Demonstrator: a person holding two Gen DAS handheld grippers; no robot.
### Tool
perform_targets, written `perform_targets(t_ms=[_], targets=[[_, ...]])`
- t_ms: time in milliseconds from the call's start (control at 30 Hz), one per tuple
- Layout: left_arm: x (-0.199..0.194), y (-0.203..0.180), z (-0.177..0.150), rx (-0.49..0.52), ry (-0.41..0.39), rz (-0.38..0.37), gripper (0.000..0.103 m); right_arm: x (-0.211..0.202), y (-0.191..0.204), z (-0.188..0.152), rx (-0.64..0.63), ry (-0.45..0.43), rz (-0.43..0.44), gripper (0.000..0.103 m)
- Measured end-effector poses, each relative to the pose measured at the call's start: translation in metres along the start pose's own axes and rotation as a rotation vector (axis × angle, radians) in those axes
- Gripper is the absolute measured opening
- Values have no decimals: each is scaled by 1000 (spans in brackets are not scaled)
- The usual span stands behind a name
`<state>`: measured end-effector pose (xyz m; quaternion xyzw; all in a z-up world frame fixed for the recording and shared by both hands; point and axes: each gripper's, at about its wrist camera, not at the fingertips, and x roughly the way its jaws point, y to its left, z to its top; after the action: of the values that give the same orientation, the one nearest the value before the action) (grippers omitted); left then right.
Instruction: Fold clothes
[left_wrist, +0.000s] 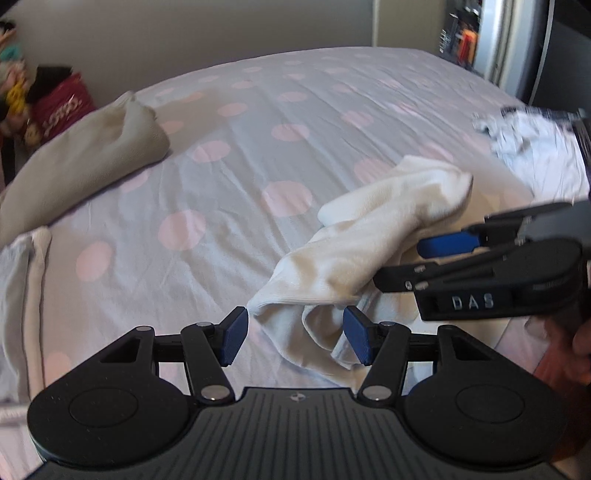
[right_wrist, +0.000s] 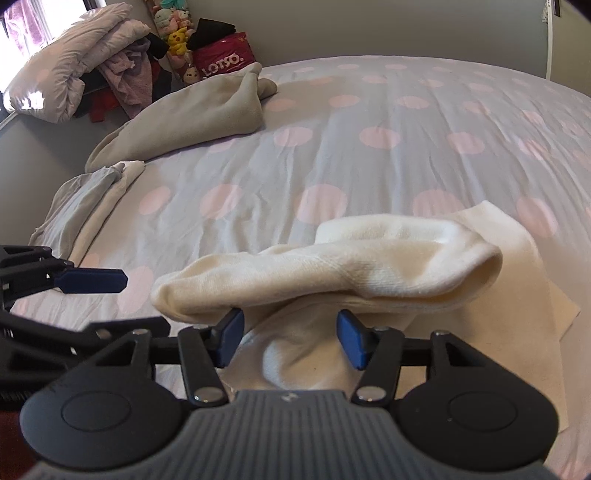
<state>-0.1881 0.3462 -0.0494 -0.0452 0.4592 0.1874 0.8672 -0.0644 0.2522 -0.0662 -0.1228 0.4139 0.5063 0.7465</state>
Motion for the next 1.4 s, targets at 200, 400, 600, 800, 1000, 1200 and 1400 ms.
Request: perform_targets(t_ms=[200, 400, 600, 800, 1000, 1200, 1400], targets=[[28, -5, 8, 37, 8, -62, 36, 16, -1, 2, 45, 21, -28, 40], [38, -1, 17, -18, -4, -121, 8, 14, -14, 0, 70, 24, -39, 10], [17, 16, 26, -121, -67, -97, 1, -29, -31, -2, 17, -23, -84, 9], [-1, 29, 37, -166, -106, -70, 1, -88, -81, -5, -10, -65, -244, 9], [-2, 16, 38, -119, -94, -41, 1, -125, -139, -9, 40, -104, -414, 9], [-3, 10, 37, -172, -82, -115, 1, -125, -172, -13, 85, -62, -489, 10], [-8, -19, 37, -120, -75, -188, 1, -121, -139, -29, -40, -46, -450, 39]])
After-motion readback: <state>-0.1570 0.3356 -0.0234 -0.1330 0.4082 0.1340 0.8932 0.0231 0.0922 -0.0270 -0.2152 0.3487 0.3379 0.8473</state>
